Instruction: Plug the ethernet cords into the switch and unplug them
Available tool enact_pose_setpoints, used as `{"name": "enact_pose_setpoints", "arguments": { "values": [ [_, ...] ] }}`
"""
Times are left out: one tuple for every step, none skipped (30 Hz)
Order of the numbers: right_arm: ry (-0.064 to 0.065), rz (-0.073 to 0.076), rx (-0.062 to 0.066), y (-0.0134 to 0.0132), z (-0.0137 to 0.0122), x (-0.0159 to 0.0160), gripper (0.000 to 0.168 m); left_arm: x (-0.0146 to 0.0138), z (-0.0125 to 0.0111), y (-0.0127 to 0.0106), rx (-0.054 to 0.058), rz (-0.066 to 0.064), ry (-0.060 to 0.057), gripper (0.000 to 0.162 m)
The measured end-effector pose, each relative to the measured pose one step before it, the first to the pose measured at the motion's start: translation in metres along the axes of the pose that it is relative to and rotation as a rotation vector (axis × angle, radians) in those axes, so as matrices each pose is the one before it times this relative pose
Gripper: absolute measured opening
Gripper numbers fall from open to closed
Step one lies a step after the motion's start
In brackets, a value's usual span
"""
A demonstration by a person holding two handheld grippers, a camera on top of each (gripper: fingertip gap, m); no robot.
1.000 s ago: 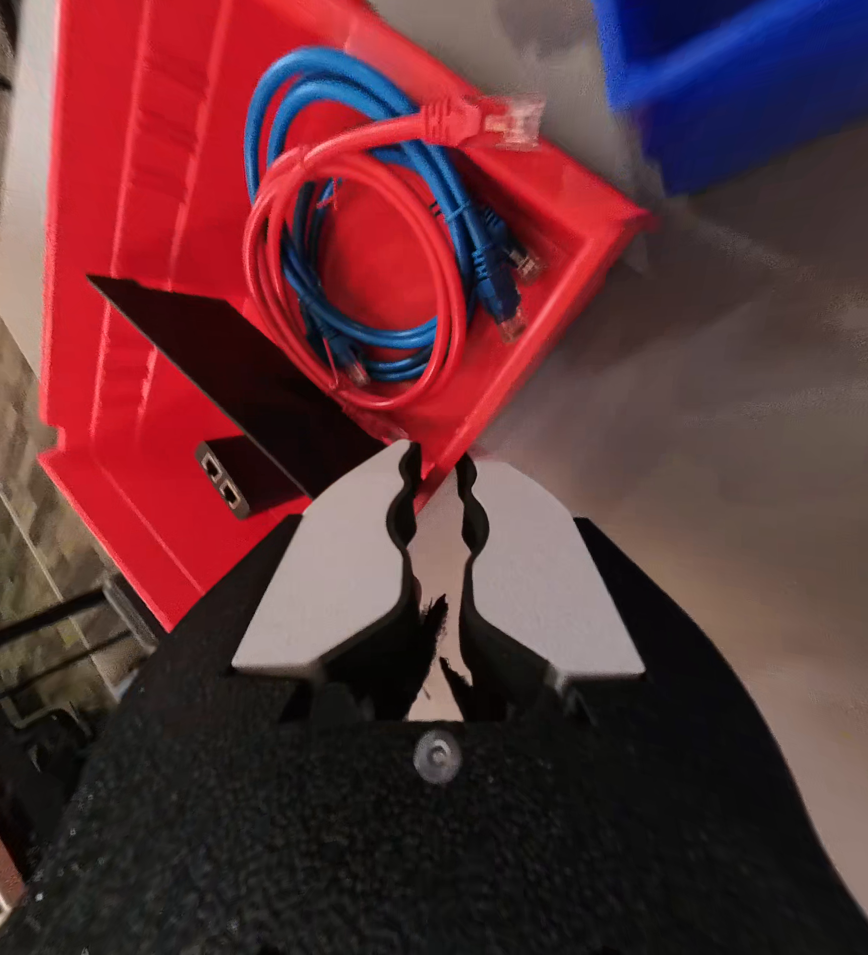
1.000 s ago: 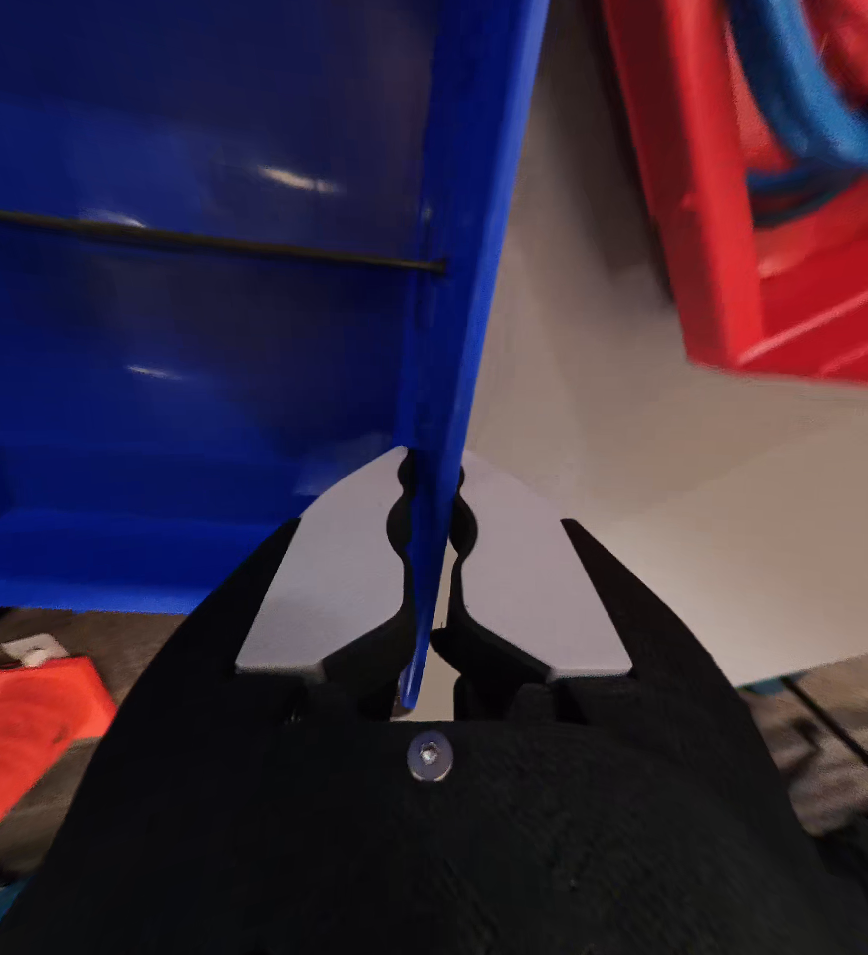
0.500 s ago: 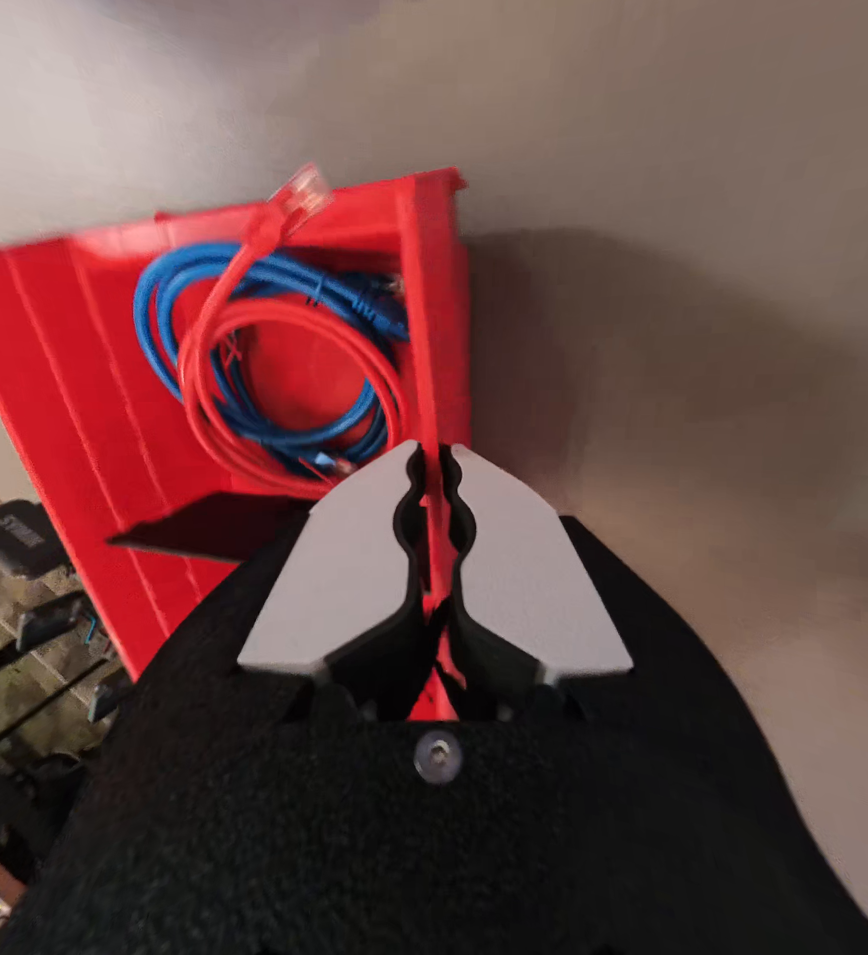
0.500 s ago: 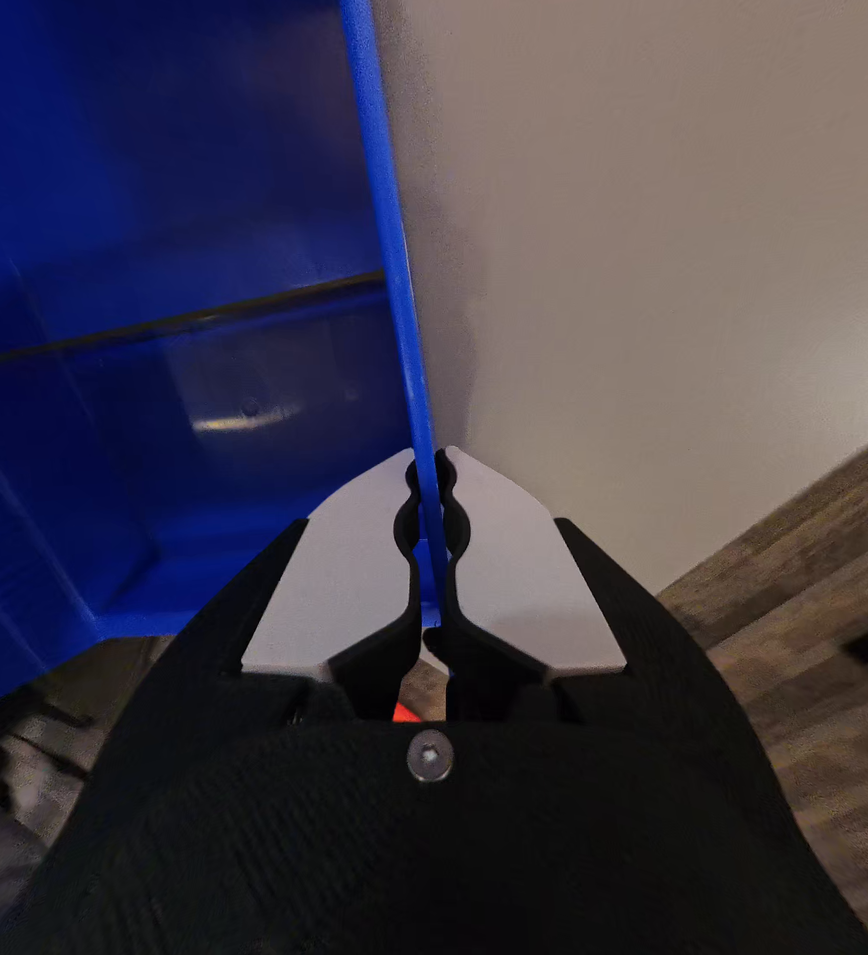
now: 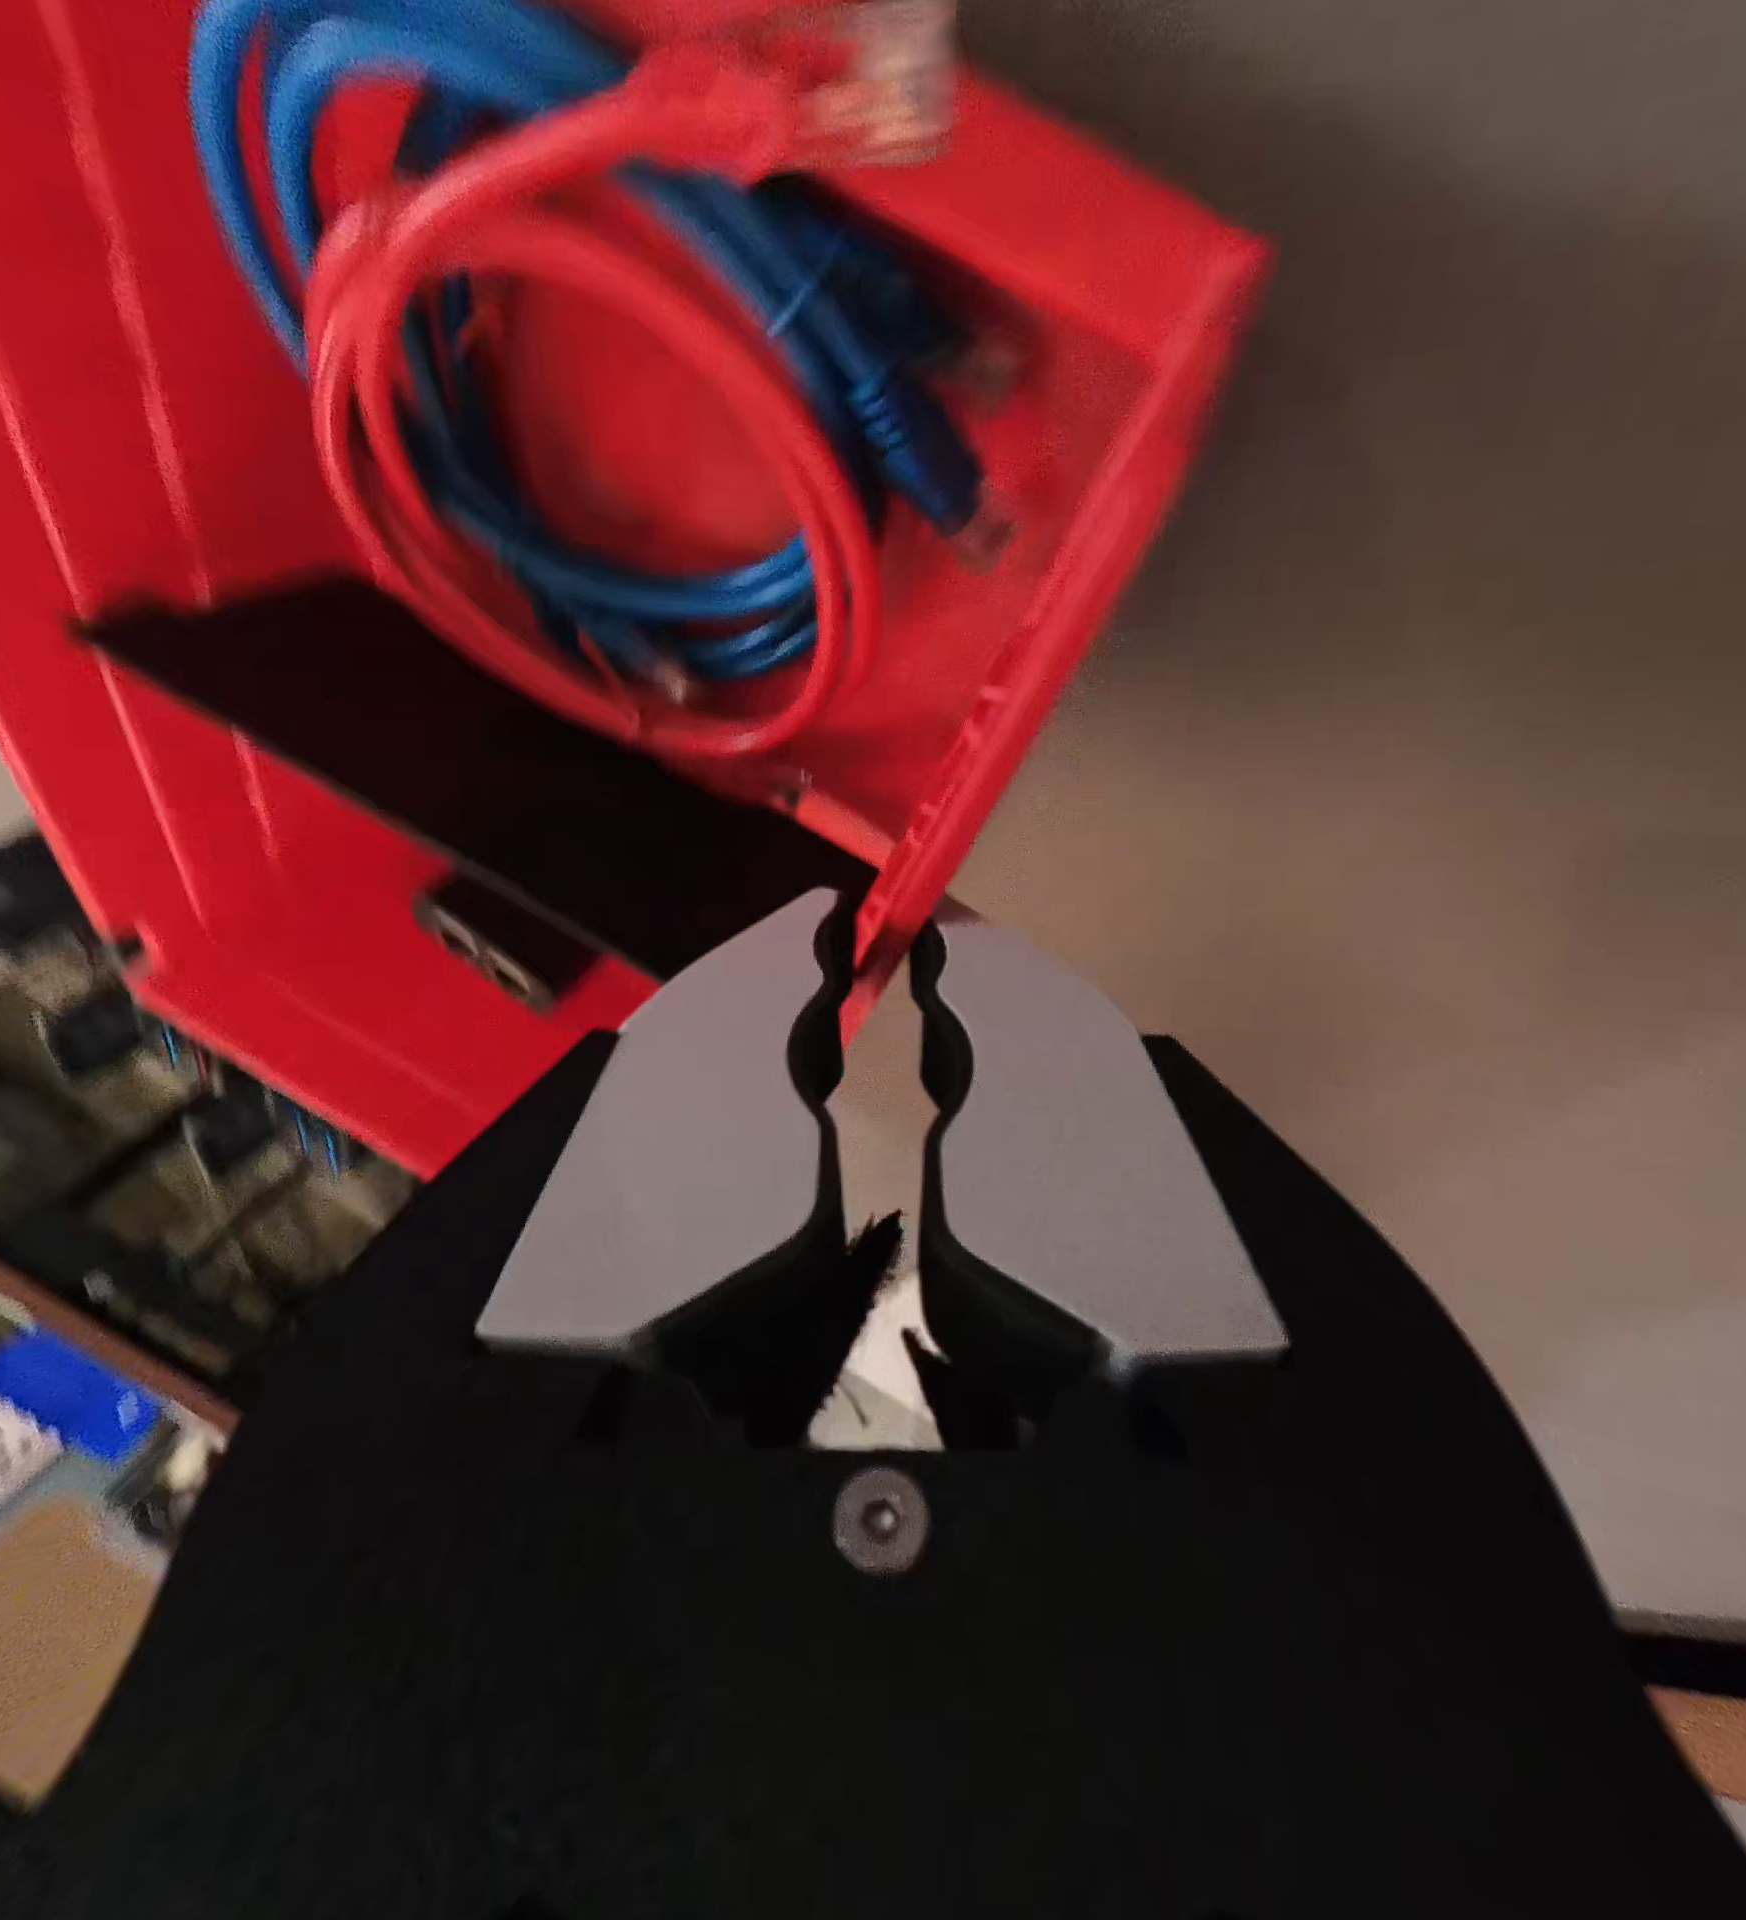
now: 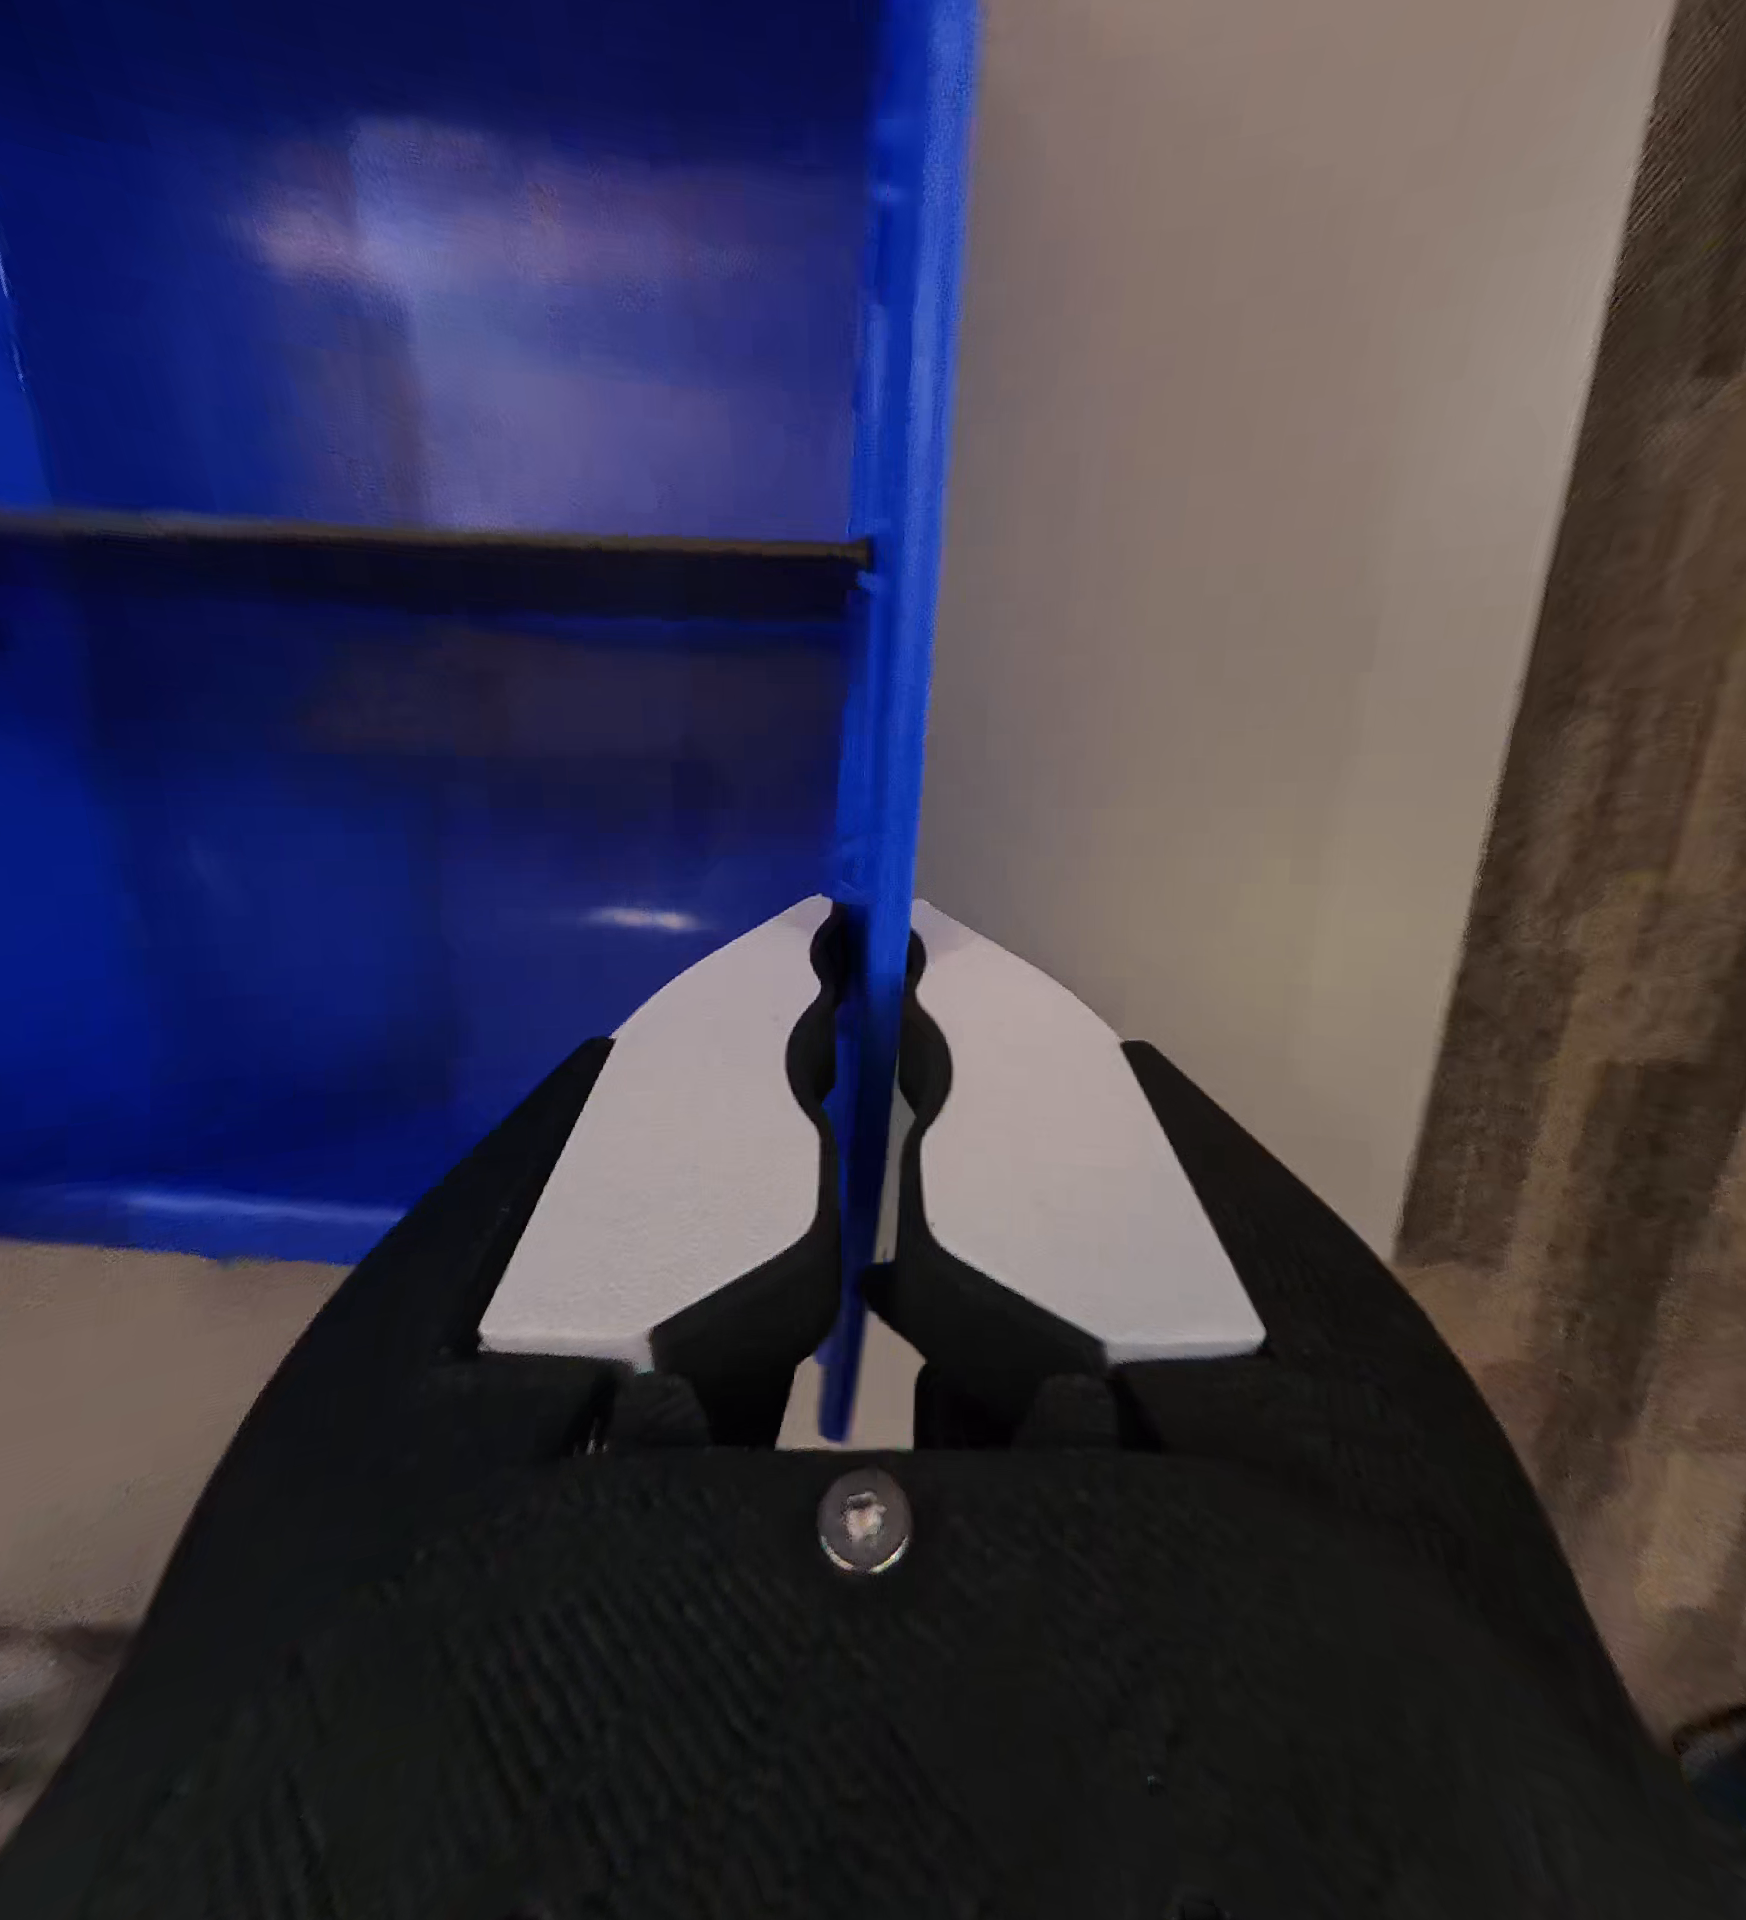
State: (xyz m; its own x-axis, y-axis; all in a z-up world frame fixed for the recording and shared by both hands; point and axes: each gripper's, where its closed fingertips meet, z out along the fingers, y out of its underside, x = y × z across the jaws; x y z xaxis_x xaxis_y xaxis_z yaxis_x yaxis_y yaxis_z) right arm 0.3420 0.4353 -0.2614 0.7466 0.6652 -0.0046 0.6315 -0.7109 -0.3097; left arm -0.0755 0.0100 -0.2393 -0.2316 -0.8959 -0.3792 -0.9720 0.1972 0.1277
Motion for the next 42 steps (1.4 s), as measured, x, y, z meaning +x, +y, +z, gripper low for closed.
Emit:
{"name": "enact_pose_setpoints", "arguments": {
  "values": [
    [0.0548, -0.0707, 0.0335, -0.00726, -0.00475, 0.00153, 0.012, 0.00298, -0.00165, 0.01321, -0.0326, -0.0494, -0.0290, 0.014],
    [0.0695, -0.0689, 0.0571, -0.01046, -0.00826, 0.00458, 0.016, 0.00208, -0.00278, 0.00865, -0.0006, -0.0601, -0.0327, 0.020],
    [0.0734, -0.0511, 0.0824, -0.01340, -0.01142, 0.00621, 0.017, 0.00092, -0.00447, 0.00341, 0.0349, -0.0814, -0.0344, 0.025],
    [0.0645, -0.0390, 0.0900, -0.01478, -0.01384, 0.00495, 0.021, -0.00041, -0.00599, 0.00213, 0.0418, -0.1005, -0.0338, 0.034],
    [0.0418, -0.0344, 0.1006, -0.01670, -0.01557, 0.00051, 0.023, -0.00287, -0.00728, 0.00207, 0.0384, -0.1053, -0.0432, 0.043],
    [0.0093, -0.0283, 0.1092, -0.01852, -0.01635, -0.00664, 0.024, -0.00453, -0.00815, 0.00068, 0.0441, -0.1009, -0.0522, 0.047],
    [-0.0223, -0.0244, 0.1046, -0.01907, -0.01614, -0.01459, 0.026, -0.00540, -0.00846, -0.00086, 0.0508, -0.0987, -0.0590, 0.051],
    [-0.0557, -0.0272, 0.1050, -0.02048, -0.01450, -0.02341, 0.028, -0.00479, -0.00785, -0.00151, 0.0526, -0.0983, -0.0570, 0.055],
    [-0.0790, -0.0298, 0.1012, -0.02030, -0.01142, -0.03080, 0.028, -0.00224, -0.00665, -0.00197, 0.0529, -0.0956, -0.0406, 0.058],
    [-0.0884, -0.0402, 0.0845, -0.01779, -0.00696, -0.03556, 0.028, -0.00107, -0.00526, -0.00092, 0.0455, -0.0894, -0.0349, 0.062],
    [-0.0876, -0.0554, 0.0655, -0.01466, -0.00192, -0.03756, 0.027, -0.00044, -0.00396, 0.00087, 0.0350, -0.0764, -0.0342, 0.066],
    [-0.0812, -0.0578, 0.0522, -0.01218, 0.00304, -0.03767, 0.027, 0.00340, -0.00265, 0.00153, 0.0344, -0.0620, -0.0107, 0.064],
    [-0.0905, -0.0468, 0.0442, -0.00986, 0.00739, -0.03818, 0.035, 0.00869, -0.00152, 0.00115, 0.0389, -0.0683, 0.0252, 0.066],
    [-0.1056, -0.0252, 0.0344, -0.00698, 0.01138, -0.03809, 0.042, 0.01053, -0.00004, 0.00058, 0.0404, -0.0837, 0.0423, 0.073],
    [-0.0923, 0.0027, 0.0178, -0.00272, 0.01475, -0.03244, 0.050, 0.00893, 0.00152, 0.00203, 0.0263, -0.0935, 0.0382, 0.082],
    [-0.0895, 0.0175, 0.0022, 0.00135, 0.01607, -0.02810, 0.057, 0.00732, 0.00252, 0.00280, 0.0152, -0.0884, 0.0303, 0.094],
    [-0.0767, 0.0175, -0.0058, 0.00322, 0.01582, -0.02236, 0.065, 0.00852, 0.00335, 0.00260, 0.0163, -0.0652, 0.0337, 0.105],
    [-0.0514, 0.0119, 0.0019, 0.00319, 0.01493, -0.01544, 0.072, 0.00647, 0.00421, 0.00423, 0.0068, -0.0334, 0.0147, 0.113],
    [-0.0253, 0.0020, 0.0092, 0.00321, 0.01336, -0.00939, 0.079, 0.00301, 0.00483, 0.00749, -0.0159, 0.0030, -0.0117, 0.118],
    [0.0057, 0.0027, 0.0117, 0.00356, 0.01142, -0.00280, 0.084, 0.00115, 0.00512, 0.01021, -0.0354, 0.0183, -0.0250, 0.123],
    [0.0026, 0.0122, 0.0216, 0.00251, 0.00961, -0.00165, 0.088, 0.00189, 0.00566, 0.00964, -0.0357, 0.0074, -0.0140, 0.127],
    [-0.0111, 0.0316, 0.0331, 0.00056, 0.00784, -0.00273, 0.088, 0.00298, 0.00613, 0.00716, -0.0233, -0.0069, 0.0018, 0.129],
    [-0.0121, 0.0336, 0.0254, 0.00115, 0.00665, -0.00203, 0.088, 0.00280, 0.00598, 0.00370, -0.0044, -0.0115, 0.0070, 0.130],
    [-0.0205, 0.0219, 0.0108, 0.00217, 0.00530, -0.00292, 0.088, 0.00169, 0.00526, 0.00114, 0.0071, -0.0090, 0.0065, 0.130],
    [-0.0276, 0.0070, -0.0002, 0.00259, 0.00373, -0.00397, 0.088, 0.00076, 0.00466, -0.00001, 0.0092, -0.0060, 0.0050, 0.128],
    [-0.0160, -0.0016, -0.0059, 0.00235, 0.00259, -0.00242, 0.088, -0.00025, 0.00389, -0.00120, 0.0116, -0.0059, 0.0021, 0.125],
    [-0.0087, -0.0049, 0.0020, 0.00084, 0.00154, -0.00171, 0.088, 0.00053, 0.00368, -0.00187, 0.0116, -0.0067, 0.0097, 0.121],
    [-0.0026, -0.0059, 0.0111, -0.00074, 0.00062, -0.00115, 0.087, 0.00097, 0.00355, -0.00227, 0.0119, -0.0055, 0.0144, 0.117],
    [0.0130, -0.0092, 0.0105, -0.00060, -0.00012, 0.00121, 0.084, -0.00065, 0.00371, -0.00250, 0.0112, -0.0009, 0.0046, 0.114],
    [0.0202, -0.0156, 0.0079, -0.00024, -0.00053, 0.00223, 0.081, -0.00575, 0.00263, -0.00147, 0.0026, 0.0098, -0.0291, 0.110],
    [0.0164, -0.0213, 0.0059, 0.00017, -0.00094, 0.00174, 0.080, -0.00668, 0.00157, -0.00093, 0.0004, 0.0219, -0.0330, 0.101],
    [0.0204, -0.0245, 0.0054, 0.00051, -0.00134, 0.00244, 0.079, -0.00358, 0.00188, -0.00230, 0.0107, 0.0125, -0.0099, 0.101],
    [0.0209, -0.0227, 0.0082, 0.00006, -0.00148, 0.00295, 0.077, -0.00073, 0.00292, -0.00207, 0.0077, -0.0119, 0.0098, 0.102],
    [0.0250, -0.0160, 0.0084, 0.00010, -0.00154, 0.00426, 0.075, -0.00090, 0.00390, -0.00163, 0.0035, -0.0101, 0.0051, 0.102],
    [0.0279, -0.0065, 0.0055, 0.00071, -0.00110, 0.00543, 0.073, -0.00153, 0.00484, -0.00147, -0.0005, 0.0021, -0.0056, 0.102],
    [0.0271, 0.0036, 0.0019, 0.00141, -0.00045, 0.00620, 0.070, -0.00149, 0.00545, -0.00175, -0.0030, 0.0060, -0.0081, 0.102],
    [0.0227, 0.0086, -0.0027, 0.00209, 0.00036, 0.00593, 0.067, -0.00154, 0.00553, -0.00338, 0.0046, 0.0029, -0.0069, 0.102],
    [0.0152, 0.0104, -0.0042, 0.00219, 0.00071, 0.00520, 0.066, -0.00208, 0.00580, -0.00303, 0.0000, 0.0041, -0.0065, 0.102],
    [0.0159, 0.0131, -0.0031, 0.00177, 0.00081, 0.00546, 0.065, -0.00274, 0.00563, -0.00295, -0.0009, 0.0096, -0.0073, 0.100],
    [0.0228, 0.0091, -0.0005, 0.00129, 0.00016, 0.00679, 0.065, -0.00355, 0.00558, -0.00270, -0.0008, 0.0088, -0.0079, 0.099],
    [0.0225, 0.0069, -0.0012, 0.00123, -0.00028, 0.00711, 0.065, -0.00376, 0.00570, -0.00285, 0.0024, 0.0012, -0.0029, 0.098],
    [0.0201, 0.0145, -0.0041, 0.00125, -0.00074, 0.00672, 0.065, -0.00349, 0.00608, -0.00319, 0.0055, -0.0059, 0.0023, 0.097]
  ]
}}
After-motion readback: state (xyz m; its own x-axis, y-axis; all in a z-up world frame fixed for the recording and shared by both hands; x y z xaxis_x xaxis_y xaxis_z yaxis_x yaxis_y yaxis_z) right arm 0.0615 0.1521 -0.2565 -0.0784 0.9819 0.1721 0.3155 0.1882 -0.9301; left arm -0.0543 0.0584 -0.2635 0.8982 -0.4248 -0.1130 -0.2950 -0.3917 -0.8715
